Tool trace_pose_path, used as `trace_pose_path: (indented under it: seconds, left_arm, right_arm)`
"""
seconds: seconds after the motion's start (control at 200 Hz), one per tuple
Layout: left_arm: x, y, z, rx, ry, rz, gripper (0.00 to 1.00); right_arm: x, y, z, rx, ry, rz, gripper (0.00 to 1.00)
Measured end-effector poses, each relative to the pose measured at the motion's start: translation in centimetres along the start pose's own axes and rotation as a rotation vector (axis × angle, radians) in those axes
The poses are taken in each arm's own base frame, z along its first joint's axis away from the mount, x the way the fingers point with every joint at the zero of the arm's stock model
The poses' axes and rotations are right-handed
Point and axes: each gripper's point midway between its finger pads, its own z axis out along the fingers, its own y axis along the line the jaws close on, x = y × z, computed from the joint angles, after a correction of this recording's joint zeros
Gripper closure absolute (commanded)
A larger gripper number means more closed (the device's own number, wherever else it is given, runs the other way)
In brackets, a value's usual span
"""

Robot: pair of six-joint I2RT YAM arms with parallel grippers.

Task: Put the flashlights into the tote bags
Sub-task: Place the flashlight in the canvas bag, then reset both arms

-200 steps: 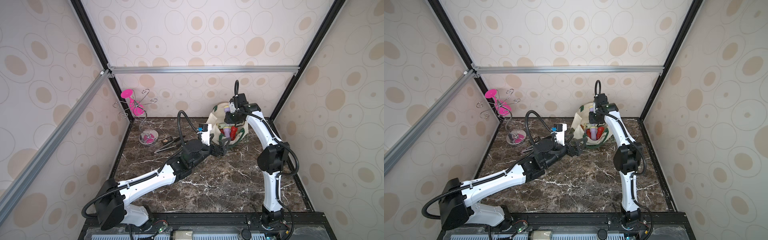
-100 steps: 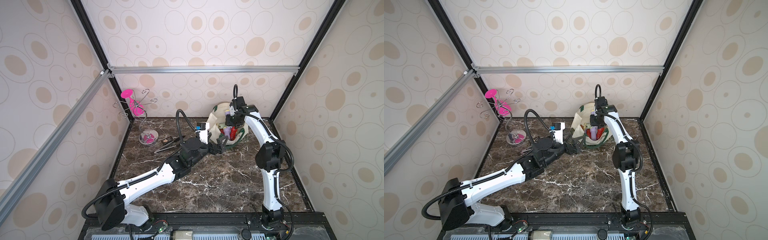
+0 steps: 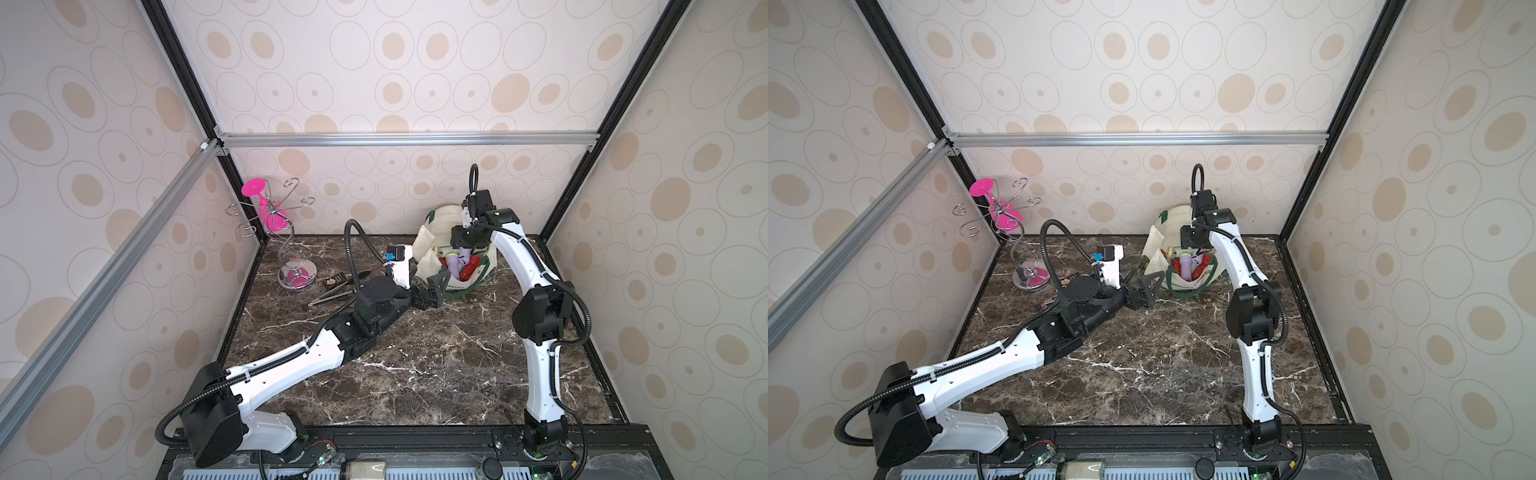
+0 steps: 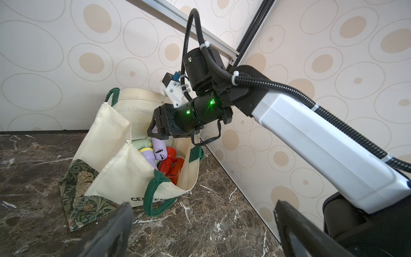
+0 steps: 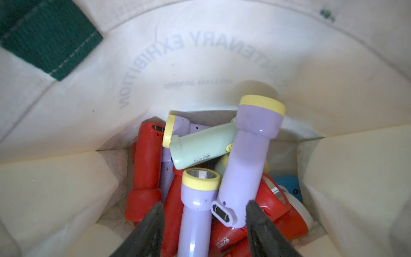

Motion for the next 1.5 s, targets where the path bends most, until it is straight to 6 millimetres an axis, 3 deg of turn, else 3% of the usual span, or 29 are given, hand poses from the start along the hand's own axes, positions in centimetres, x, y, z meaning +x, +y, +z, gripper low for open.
trace_pose_path:
  seconds: [0.155, 0.27, 0.435, 0.9, 1.156, 1.206, 1.501]
  left_arm:
    - [-0.4, 0.7, -1.3, -0.034, 0.004, 0.005, 0.0]
    - [0.0, 1.8, -2.6, -0.079, 0.032, 0.02, 0.0]
    - [1.3, 3.8, -4.7, -0.158, 0.085, 0.055, 0.0]
    - [2.5, 8.3, -10.4, -0.31, 0.093, 0.107, 0.0]
    - [2.5, 11.0, -12.8, -0.445, 0.09, 0.12, 0.0]
    - [2.5, 11.5, -13.2, -0.472, 0.086, 0.119, 0.0]
    - [2.8, 15.0, -15.6, -0.657, 0.048, 0.152, 0.0]
  right_arm:
    - [-1.2, 0.3, -2.6, -0.01, -0.051, 0.002, 0.32]
    - [-2.1, 0.5, -5.8, -0.021, -0.112, 0.004, 0.28]
    - [-1.7, 0.9, -10.4, -0.037, -0.178, -0.006, 0.25]
    - [7.3, -0.1, -18.0, -0.048, -0.284, -0.055, 0.16]
    - [11.5, -1.2, -19.5, -0.039, -0.332, -0.042, 0.07]
    - [12.1, -1.6, -19.5, -0.024, -0.337, -0.027, 0.0]
    - [15.5, -4.8, -18.3, 0.092, -0.368, 0.042, 0.0]
